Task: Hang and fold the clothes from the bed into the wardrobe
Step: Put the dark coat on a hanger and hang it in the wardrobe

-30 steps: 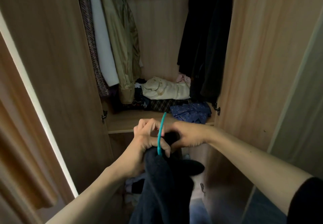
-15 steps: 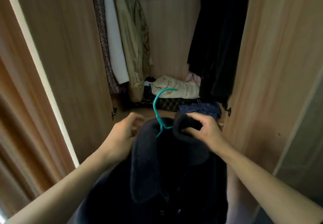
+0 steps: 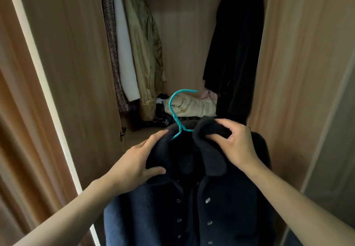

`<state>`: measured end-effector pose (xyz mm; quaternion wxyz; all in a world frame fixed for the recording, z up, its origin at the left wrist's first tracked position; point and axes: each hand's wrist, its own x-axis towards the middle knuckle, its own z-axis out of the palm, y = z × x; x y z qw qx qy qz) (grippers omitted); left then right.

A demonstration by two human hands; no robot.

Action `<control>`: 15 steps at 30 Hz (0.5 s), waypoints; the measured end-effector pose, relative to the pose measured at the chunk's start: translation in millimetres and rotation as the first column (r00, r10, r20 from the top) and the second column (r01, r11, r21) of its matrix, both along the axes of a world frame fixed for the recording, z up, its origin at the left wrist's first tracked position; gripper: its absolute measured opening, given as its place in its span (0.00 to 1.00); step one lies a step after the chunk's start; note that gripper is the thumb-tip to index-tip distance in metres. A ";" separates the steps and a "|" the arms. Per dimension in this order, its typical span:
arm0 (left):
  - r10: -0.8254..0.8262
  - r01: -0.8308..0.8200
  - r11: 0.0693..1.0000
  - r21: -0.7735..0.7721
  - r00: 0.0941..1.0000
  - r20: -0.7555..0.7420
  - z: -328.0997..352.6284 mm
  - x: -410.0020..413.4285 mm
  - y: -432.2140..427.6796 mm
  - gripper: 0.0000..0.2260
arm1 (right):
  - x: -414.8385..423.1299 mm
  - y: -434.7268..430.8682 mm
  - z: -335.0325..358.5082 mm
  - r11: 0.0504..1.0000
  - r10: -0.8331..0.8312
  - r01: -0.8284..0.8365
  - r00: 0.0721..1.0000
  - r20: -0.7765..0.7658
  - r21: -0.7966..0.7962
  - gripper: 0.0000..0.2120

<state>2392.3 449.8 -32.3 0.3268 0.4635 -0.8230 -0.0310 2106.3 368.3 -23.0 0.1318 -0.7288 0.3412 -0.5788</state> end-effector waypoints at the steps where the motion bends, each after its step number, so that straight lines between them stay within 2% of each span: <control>1: 0.006 -0.006 0.999 -0.035 1.000 -0.004 -2.9 -0.8 -3.5 0.41 | 0.8 1.4 -0.1 1.000 -0.019 0.019 1.000 -0.020 -0.009 0.18; 6: 0.026 -0.048 0.970 -0.238 0.995 -0.094 -3.9 0.5 -18.1 0.29 | 1.6 10.2 8.5 0.999 -0.037 0.033 0.993 -0.112 -0.043 0.19; 11: 0.005 -0.058 0.927 -0.371 0.990 -0.141 8.2 -1.5 -22.8 0.25 | -10.7 14.7 19.2 0.998 -0.058 0.060 0.983 -0.175 0.004 0.24; 15: 0.013 -0.078 0.918 -0.389 0.986 -0.165 12.0 0.7 -18.6 0.23 | -35.2 16.3 22.9 0.989 0.105 -0.065 0.936 -0.335 0.129 0.23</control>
